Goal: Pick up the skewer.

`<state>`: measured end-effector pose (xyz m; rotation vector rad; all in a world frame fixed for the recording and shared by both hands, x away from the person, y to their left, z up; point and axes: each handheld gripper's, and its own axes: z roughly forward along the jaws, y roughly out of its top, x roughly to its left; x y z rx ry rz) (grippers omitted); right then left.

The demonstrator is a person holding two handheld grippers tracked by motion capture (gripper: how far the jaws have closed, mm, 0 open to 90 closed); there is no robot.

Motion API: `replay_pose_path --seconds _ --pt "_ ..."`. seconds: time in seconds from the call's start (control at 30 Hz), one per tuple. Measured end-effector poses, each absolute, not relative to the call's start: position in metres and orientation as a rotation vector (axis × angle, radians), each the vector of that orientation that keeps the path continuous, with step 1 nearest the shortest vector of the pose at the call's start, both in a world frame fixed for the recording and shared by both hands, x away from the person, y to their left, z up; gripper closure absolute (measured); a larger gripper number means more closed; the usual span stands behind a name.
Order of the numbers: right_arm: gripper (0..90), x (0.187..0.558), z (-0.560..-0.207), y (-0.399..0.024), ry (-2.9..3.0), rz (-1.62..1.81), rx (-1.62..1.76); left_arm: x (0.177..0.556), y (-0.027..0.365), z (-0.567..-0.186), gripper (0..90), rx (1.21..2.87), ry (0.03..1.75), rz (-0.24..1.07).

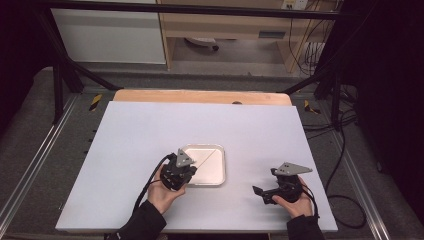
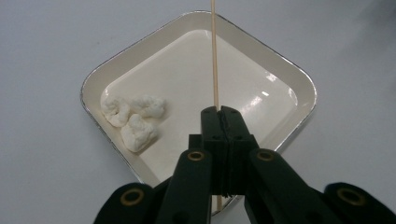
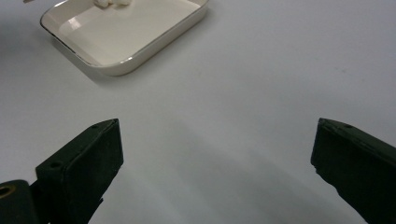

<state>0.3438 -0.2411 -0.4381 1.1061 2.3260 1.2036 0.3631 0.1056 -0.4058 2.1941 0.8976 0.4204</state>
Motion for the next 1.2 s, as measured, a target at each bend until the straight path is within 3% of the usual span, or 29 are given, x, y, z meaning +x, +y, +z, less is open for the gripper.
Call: replay_pose_path --seconds 0.33,0.8,1.2 --pt "3.8 0.343 -0.427 -0.203 2.296 1.277 1.125 0.355 0.108 -0.397 89.5 2.209 0.841 0.406" --pt "14.0 0.340 -0.416 -0.166 2.354 1.278 0.971 0.351 0.105 -0.387 89.5 2.285 0.779 0.373" --pt "18.9 0.333 -0.413 -0.138 2.372 0.953 0.424 0.353 0.097 -0.384 89.5 2.401 0.716 0.300"
